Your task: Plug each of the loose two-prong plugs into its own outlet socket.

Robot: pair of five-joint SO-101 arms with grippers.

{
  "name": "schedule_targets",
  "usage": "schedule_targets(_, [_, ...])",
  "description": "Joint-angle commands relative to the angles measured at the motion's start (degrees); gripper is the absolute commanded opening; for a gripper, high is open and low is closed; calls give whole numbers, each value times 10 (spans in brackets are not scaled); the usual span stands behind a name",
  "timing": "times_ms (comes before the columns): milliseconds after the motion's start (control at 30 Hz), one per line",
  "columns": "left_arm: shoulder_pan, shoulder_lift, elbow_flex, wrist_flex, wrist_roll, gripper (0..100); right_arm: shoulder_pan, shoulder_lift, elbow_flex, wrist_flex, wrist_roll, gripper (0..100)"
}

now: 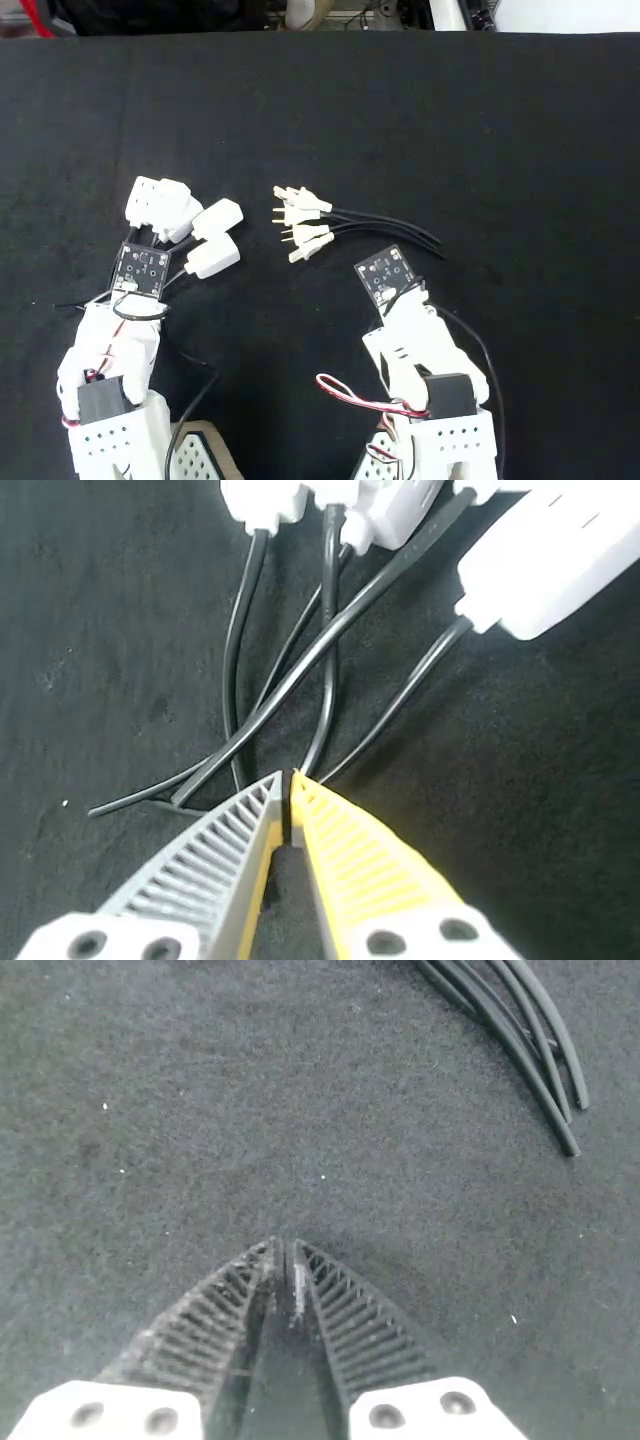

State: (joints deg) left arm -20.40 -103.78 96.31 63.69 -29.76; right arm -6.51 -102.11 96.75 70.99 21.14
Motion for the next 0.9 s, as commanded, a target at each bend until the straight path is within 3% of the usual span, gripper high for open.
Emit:
schedule_targets(0, [11, -4, -40, -11, 4, 30, -7, 4, 0, 4, -3, 14])
schedule_targets(200, [14, 2, -132, 25, 91, 30, -7, 4, 0, 4, -3, 14])
schedule_targets(333, [80, 2, -200, 86, 120, 29, -7, 4, 0, 4, -3, 14])
schedule_targets(533, [119, 52, -205, 55, 132, 32, -7, 4, 0, 4, -3, 14])
schedule_targets(867, [121, 324, -244, -13, 143, 30, -7, 4, 0, 4, -3, 14])
